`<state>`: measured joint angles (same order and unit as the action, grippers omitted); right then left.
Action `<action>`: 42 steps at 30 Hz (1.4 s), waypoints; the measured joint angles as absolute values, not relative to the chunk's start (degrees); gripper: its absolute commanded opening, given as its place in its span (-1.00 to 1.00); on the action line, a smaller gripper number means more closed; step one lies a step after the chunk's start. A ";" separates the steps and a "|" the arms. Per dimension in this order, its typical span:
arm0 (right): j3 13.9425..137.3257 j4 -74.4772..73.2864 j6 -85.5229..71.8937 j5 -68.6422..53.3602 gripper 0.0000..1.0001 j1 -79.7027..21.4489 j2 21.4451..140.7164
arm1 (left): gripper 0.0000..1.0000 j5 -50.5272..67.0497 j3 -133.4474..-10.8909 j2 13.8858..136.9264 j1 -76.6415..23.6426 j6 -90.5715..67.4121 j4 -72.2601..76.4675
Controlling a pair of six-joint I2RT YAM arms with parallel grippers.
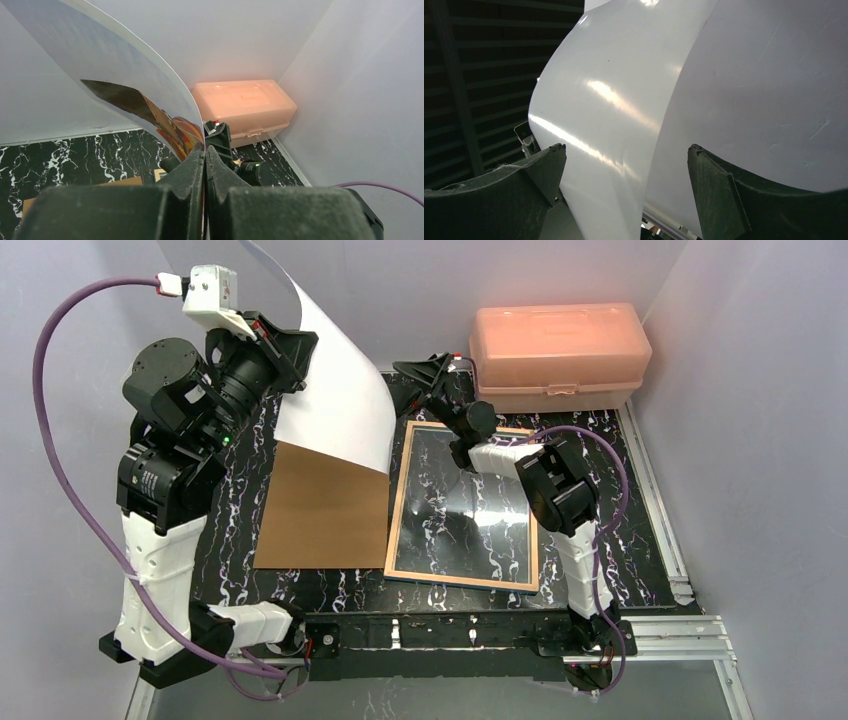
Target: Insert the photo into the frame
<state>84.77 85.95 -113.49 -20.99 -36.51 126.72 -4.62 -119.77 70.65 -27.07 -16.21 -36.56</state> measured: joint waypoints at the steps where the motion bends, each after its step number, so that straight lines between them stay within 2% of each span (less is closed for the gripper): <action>1: 85.38 85.97 -114.17 -21.02 0.97 -36.51 126.58 | -1.00 -4.64 -119.48 70.50 -27.05 -16.16 -36.47; 13: 82.32 85.93 -113.23 -21.26 0.93 -35.99 121.45 | -1.00 -6.37 -116.66 68.58 -26.96 -14.50 -36.16; 18: 78.56 85.93 -109.84 -21.28 0.51 -33.95 116.77 | -1.00 -8.08 -115.85 67.46 -26.94 -13.15 -36.32; 24: 78.08 85.97 -105.78 -22.15 0.24 -32.53 113.14 | -1.00 -9.15 -115.48 67.16 -26.83 -12.16 -36.42; 32: 77.19 86.11 -105.84 -22.68 -0.47 -32.21 112.57 | -0.99 -10.20 -113.49 66.85 -26.83 -11.86 -36.21; 34: 76.62 86.06 -106.37 -22.70 -0.60 -32.01 112.57 | -0.83 -10.72 -112.57 66.63 -26.83 -11.57 -36.05; 35: 76.16 86.11 -106.45 -22.74 -0.66 -31.90 112.53 | -0.65 -11.07 -112.05 66.52 -26.83 -11.42 -35.99; 37: 75.22 86.08 -106.34 -22.87 -0.80 -31.57 112.22 | -0.13 -11.81 -110.65 66.19 -26.83 -10.79 -35.99; 40: 71.70 85.93 -105.73 -23.49 -0.93 -30.52 110.19 | 0.31 -13.15 -107.81 65.47 -26.81 -10.00 -35.92; 42: 69.49 85.89 -104.55 -24.40 -0.94 -29.54 108.40 | 0.62 -13.82 -106.02 65.10 -26.70 -9.72 -35.77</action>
